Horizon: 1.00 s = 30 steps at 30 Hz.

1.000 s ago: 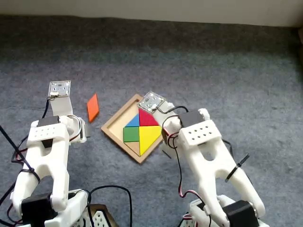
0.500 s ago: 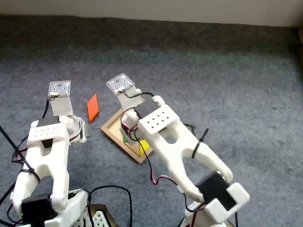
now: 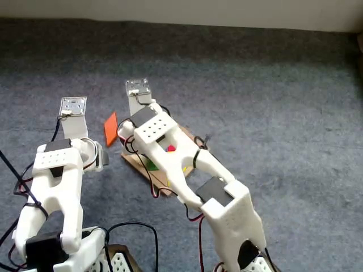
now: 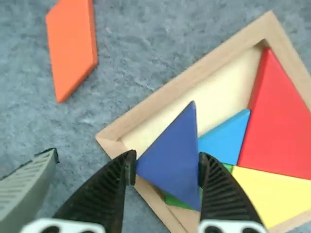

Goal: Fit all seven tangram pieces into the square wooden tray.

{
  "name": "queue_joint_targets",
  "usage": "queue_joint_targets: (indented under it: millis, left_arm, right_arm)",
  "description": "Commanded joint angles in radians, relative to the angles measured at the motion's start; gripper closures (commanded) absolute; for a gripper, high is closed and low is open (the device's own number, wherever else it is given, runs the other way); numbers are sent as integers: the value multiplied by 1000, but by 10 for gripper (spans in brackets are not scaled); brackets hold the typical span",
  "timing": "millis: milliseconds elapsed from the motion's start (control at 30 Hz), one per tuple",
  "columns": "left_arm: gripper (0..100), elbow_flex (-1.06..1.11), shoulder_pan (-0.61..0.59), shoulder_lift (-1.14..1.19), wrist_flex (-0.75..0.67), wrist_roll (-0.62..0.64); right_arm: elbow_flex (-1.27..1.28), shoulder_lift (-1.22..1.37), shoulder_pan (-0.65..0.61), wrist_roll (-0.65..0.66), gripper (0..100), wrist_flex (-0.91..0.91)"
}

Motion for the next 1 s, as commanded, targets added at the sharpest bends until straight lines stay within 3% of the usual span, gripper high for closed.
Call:
queue_joint_targets:
  millis: [0,200,467,600,833,967]
  left_arm:
    - [769,-2,24,-33,-11,-14]
    - [769,-2,24,-33,-11,-15]
    - [769,-2,24,-33,-11,-15]
    - [769,-2,24,-33,-11,-15]
    - [769,-2,24,-33,-11,-17]
    - [769,-2,24,-33,-11,-17]
  right_arm:
    - [-90,12,-13,-21,886,-10]
    - [-116,22,-15,-20,883,7]
    - [-193,28,-45,49,746,127]
    - [-196,27,-45,60,746,131]
    - [-197,5,-38,241,751,232]
    - [-193,-73,5,347,875,303]
